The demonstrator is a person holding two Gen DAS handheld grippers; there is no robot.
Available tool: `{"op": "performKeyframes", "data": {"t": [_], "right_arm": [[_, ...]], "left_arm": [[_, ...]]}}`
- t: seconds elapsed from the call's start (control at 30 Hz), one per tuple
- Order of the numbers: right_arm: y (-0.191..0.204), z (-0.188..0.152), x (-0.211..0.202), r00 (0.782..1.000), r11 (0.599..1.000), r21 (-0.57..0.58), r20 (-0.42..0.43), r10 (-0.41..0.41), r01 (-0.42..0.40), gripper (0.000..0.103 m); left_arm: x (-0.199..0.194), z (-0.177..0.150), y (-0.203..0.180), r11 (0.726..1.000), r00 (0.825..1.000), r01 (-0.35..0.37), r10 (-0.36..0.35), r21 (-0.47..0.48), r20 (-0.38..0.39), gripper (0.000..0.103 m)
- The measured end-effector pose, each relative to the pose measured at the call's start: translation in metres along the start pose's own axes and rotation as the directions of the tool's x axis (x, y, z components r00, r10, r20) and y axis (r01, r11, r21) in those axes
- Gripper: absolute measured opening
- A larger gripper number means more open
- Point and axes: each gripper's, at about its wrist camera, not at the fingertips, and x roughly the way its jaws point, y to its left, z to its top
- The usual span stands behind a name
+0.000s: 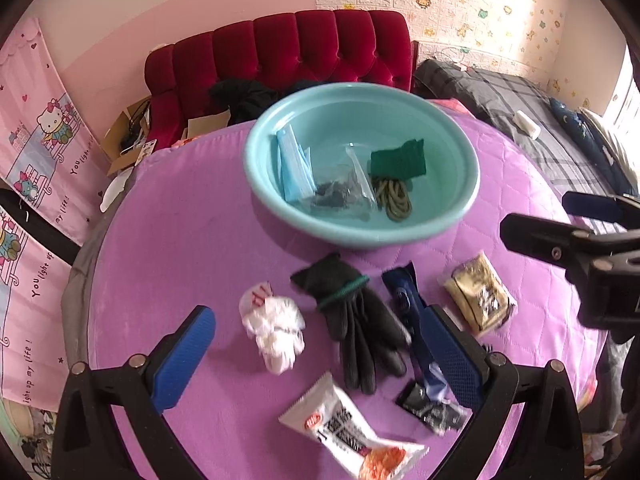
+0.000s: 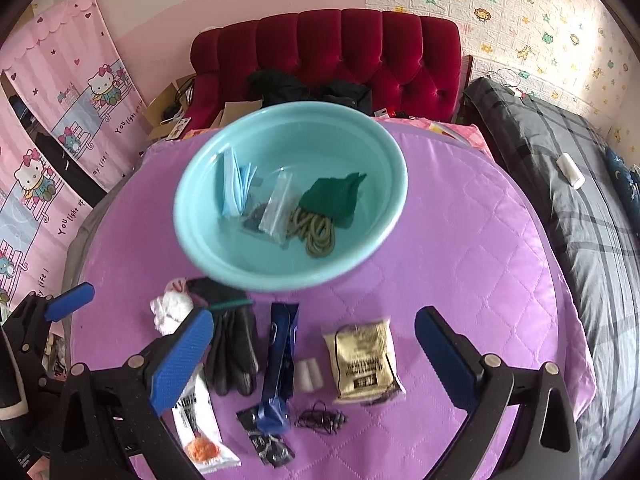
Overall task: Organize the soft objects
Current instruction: 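Grasp the white snack packet with the left gripper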
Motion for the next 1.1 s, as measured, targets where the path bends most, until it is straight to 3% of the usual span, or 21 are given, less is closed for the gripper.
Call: {"op": "performKeyframes", "data": {"t": [0.5,0.7,1.1], "right_arm": [[0.008,-0.069,0.001,1.0,0.999,-0.039,-0.022,-0.02,0.019,0.103],[0.007,-0.095,0.007,0.998,0.995,-0.073,-0.011,-0.063,0.062,0.103],[0.006,-0.122,0.036,0.994,0.994,-0.088,-0.079,-0.072,0.065,0.103]], "left_arm": [[0.006,-0.079,-0.008,0.999,0.997,0.007,-0.011,-0.047,-0.08,0.103],[0.013,-0.108,-0.012,0.996,0.994,0.024,-0.032,-0.084,-0.102,0.103],[0.038,-0.124,-0.02,0.994,0.982,0.04,-0.057,-0.101,-0.18,0.103]]}}
